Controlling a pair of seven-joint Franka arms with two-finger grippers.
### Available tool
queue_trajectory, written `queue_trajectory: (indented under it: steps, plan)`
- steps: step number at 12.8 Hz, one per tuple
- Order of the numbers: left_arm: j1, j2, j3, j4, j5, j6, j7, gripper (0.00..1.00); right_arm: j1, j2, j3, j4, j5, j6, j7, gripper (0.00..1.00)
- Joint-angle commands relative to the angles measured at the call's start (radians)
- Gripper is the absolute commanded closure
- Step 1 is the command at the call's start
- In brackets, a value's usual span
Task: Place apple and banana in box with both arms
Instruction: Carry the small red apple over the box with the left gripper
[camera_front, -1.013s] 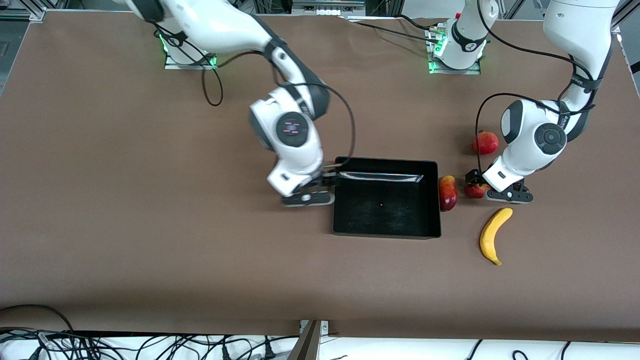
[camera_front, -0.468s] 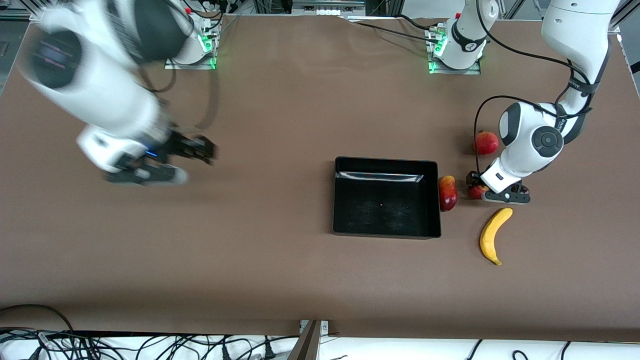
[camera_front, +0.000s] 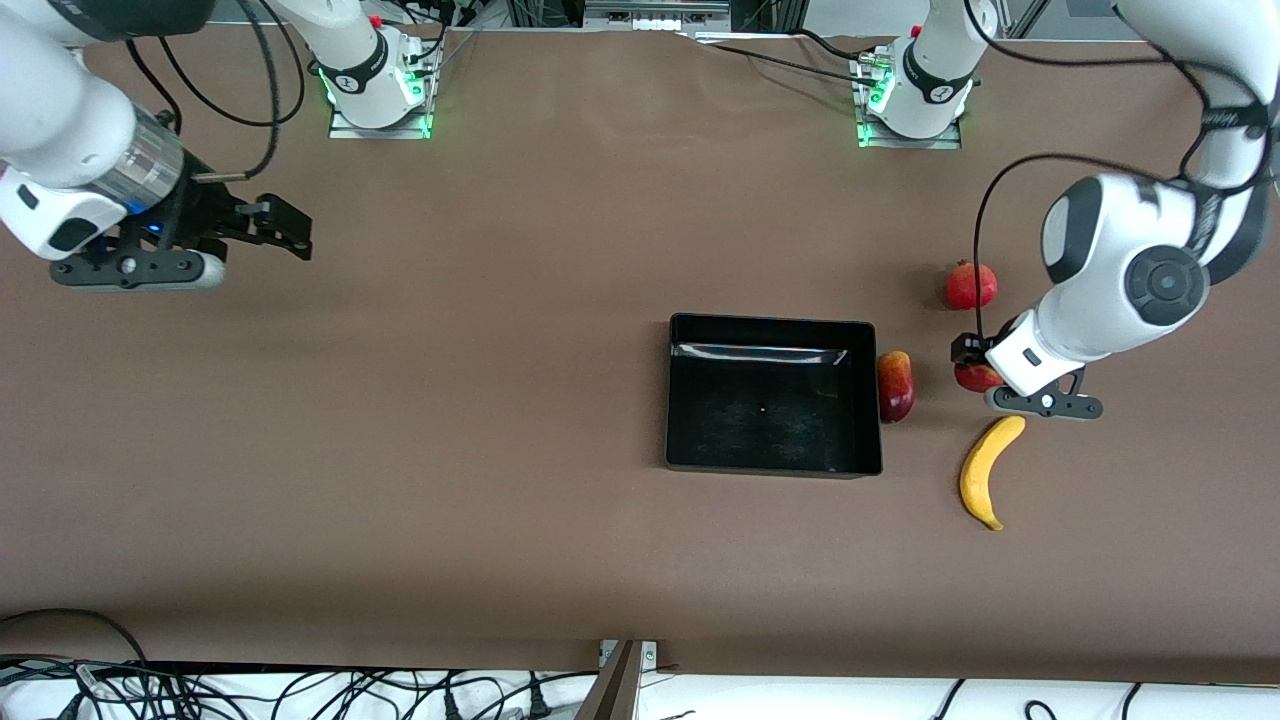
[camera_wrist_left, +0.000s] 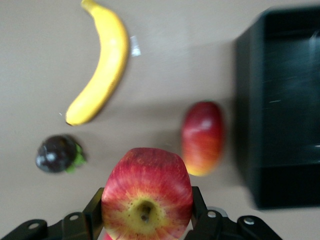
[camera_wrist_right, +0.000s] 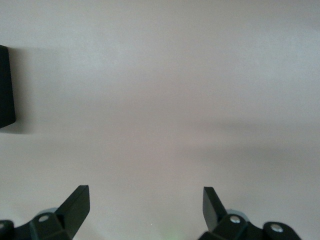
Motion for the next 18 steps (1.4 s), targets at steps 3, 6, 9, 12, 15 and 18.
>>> queue_trajectory:
  steps: [3, 6, 9, 12, 15, 18]
  plan:
    - [-0.141, 0.085, -0.104, 0.065, -0.020, 0.003, -0.457, 0.89, -0.150, -0.076, 0.127, -0.060, -0.008, -0.036, -0.024, 0.00]
    - [-0.206, 0.185, -0.103, 0.051, -0.005, 0.095, -0.559, 0.85, -0.150, -0.080, 0.120, -0.077, -0.029, -0.023, -0.055, 0.00]
    - [-0.223, 0.248, -0.101, 0.048, 0.061, 0.148, -0.568, 0.84, -0.153, -0.070, 0.114, -0.069, -0.051, 0.000, -0.085, 0.00]
    - [-0.226, 0.275, -0.100, 0.010, 0.075, 0.198, -0.568, 0.85, -0.155, -0.059, 0.104, -0.029, -0.055, 0.000, -0.085, 0.00]
    - [-0.226, 0.275, -0.095, -0.012, 0.076, 0.238, -0.608, 0.00, -0.165, -0.041, 0.100, -0.014, -0.046, 0.027, -0.073, 0.00]
    - [-0.216, 0.236, -0.092, 0.069, 0.076, 0.107, -0.606, 0.00, -0.159, -0.038, 0.098, -0.006, -0.054, 0.043, -0.073, 0.00]
